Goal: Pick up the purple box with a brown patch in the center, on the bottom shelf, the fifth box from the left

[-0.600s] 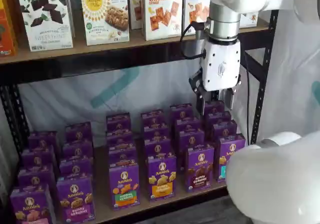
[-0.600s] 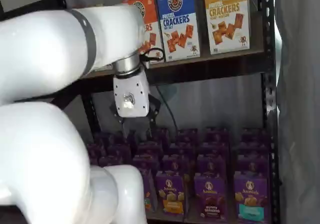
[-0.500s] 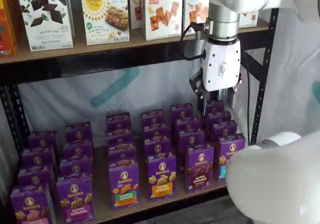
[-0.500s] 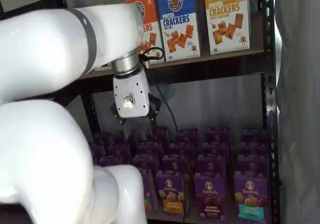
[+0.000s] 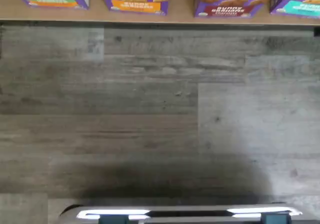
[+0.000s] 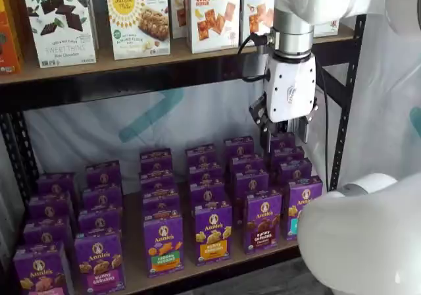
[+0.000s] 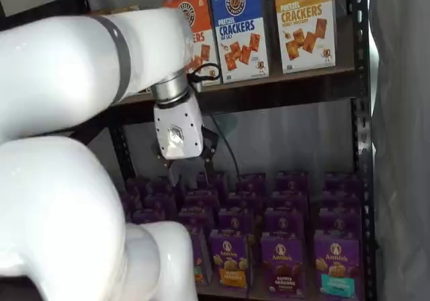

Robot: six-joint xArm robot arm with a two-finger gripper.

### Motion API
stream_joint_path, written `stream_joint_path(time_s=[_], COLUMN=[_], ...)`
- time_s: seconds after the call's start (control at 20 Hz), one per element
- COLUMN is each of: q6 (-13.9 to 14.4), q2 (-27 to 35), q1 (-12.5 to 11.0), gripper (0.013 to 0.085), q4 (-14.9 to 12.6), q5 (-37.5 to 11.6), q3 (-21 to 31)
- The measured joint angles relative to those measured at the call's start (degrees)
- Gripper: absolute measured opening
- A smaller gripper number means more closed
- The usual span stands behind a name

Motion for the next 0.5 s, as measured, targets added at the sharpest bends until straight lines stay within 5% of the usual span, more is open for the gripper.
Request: stream_joint_path(time_s=[0.25,0.5], q6=[1.1,-0.4], q2=[0.8,2.6], q1=[0.8,-0.4], gripper=[0.085,0.085], q4=[-1.1,1.0], q5=[-2.9,-8.0], q3=[1.7,4.5])
